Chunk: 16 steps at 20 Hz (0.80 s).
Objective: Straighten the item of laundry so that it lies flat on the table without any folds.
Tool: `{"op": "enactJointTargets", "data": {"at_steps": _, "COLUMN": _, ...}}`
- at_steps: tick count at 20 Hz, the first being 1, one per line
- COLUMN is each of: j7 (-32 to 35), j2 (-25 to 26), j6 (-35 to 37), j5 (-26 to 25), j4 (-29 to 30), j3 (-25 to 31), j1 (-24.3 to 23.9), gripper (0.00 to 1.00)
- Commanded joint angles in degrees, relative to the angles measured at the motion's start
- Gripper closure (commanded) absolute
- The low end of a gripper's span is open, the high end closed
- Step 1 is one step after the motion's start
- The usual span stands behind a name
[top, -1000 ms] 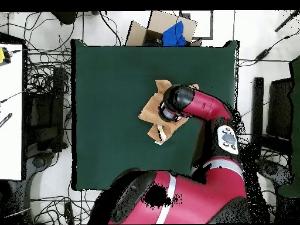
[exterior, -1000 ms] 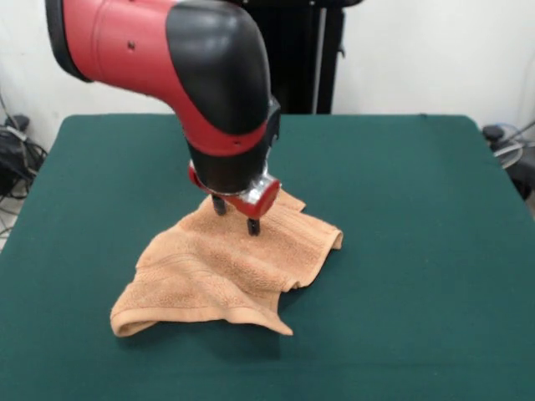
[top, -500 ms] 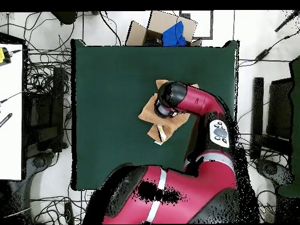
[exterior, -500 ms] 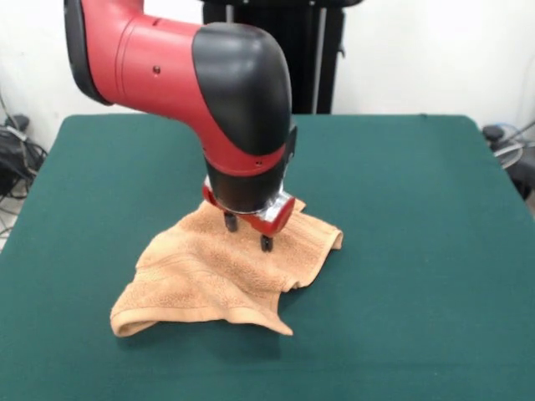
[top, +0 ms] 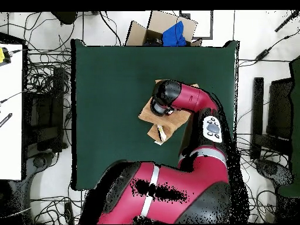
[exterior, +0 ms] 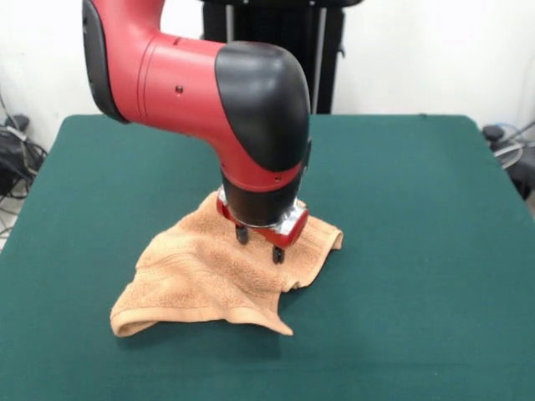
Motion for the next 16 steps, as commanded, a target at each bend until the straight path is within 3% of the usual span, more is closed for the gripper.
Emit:
{"op": "enactJointTargets", "data": {"at_steps": 1, "j7": 2.28, "j2": 4.17, "j6": -2.64, "j5": -1.99, "j4": -2.88, "j3": 3.68, "j1": 1.14, "gripper": 0.0}}
{"op": "enactJointTargets", "data": {"at_steps": 9, "j7": -0.47, "j2": 8.05, "j6": -5.36, "j5": -3.27, "j4": -5.32, "j3": 4.43, "j1": 0.16, "gripper": 0.0}}
{"op": "enactJointTargets", "data": {"at_steps": 16, "j7": 2.32, "j2": 10.31, "j6": -1.94, "j5": -2.32, "j4": -11.21, "j3": 3.44, "j1": 1.39, "gripper": 0.0}}
